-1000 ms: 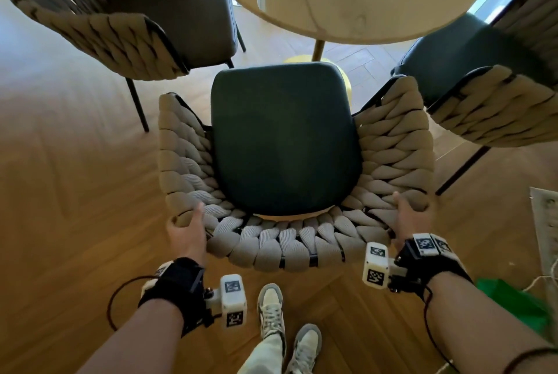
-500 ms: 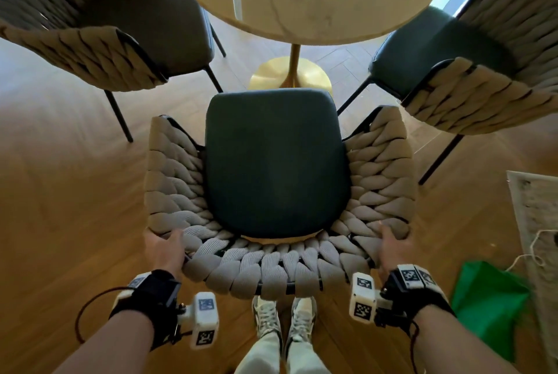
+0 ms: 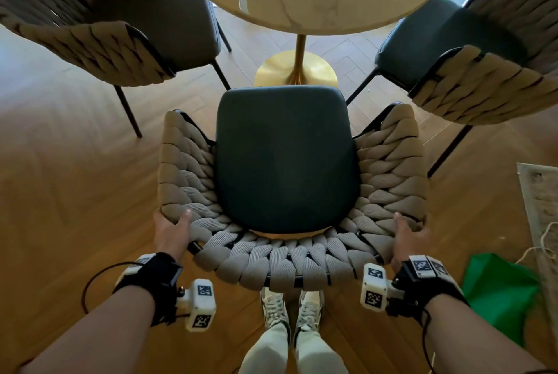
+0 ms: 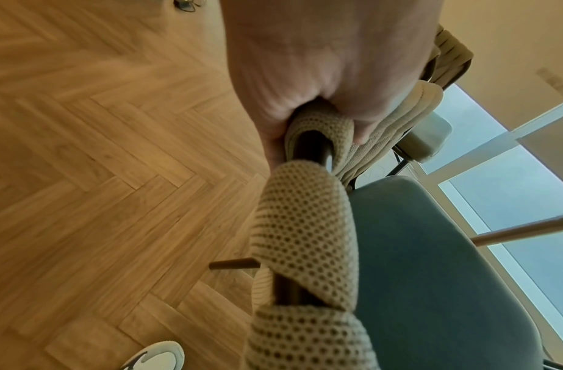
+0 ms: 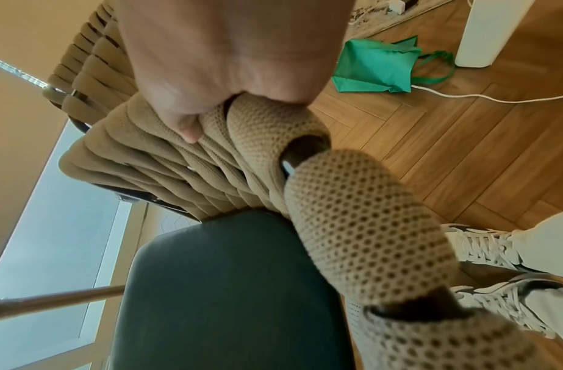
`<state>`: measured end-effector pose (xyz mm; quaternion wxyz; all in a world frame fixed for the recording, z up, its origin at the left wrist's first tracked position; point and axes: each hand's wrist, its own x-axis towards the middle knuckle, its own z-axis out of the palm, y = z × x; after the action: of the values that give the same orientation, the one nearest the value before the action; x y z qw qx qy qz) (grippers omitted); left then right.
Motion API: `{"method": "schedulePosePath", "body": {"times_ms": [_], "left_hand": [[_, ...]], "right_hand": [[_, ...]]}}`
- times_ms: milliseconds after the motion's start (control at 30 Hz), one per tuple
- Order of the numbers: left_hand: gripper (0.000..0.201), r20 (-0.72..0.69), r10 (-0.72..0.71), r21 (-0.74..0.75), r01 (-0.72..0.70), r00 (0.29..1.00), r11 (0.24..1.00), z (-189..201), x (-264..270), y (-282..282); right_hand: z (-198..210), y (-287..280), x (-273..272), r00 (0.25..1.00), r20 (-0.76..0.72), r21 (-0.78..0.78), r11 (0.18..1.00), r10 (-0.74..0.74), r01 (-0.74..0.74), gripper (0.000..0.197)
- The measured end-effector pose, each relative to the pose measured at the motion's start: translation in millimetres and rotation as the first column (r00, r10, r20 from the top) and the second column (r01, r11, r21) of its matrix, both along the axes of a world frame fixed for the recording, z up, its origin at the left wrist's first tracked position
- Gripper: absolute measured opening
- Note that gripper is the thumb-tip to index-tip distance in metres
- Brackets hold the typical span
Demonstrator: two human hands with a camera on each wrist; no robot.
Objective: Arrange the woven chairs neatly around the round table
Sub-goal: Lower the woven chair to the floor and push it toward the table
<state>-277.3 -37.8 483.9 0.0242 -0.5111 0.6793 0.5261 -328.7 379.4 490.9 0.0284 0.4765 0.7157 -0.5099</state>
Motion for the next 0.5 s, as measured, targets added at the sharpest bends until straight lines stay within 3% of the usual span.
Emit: {"method": "schedulePosePath", "body": {"times_ms": [500], "left_hand": [[0.057, 0.059, -0.110, -0.046, 0.113, 0.992, 0.993, -5, -82, -25]], "right_hand": [[4, -20, -43, 0.997, -0.012, 0.064, 0.995, -0.070, 0.070, 0.071]]}}
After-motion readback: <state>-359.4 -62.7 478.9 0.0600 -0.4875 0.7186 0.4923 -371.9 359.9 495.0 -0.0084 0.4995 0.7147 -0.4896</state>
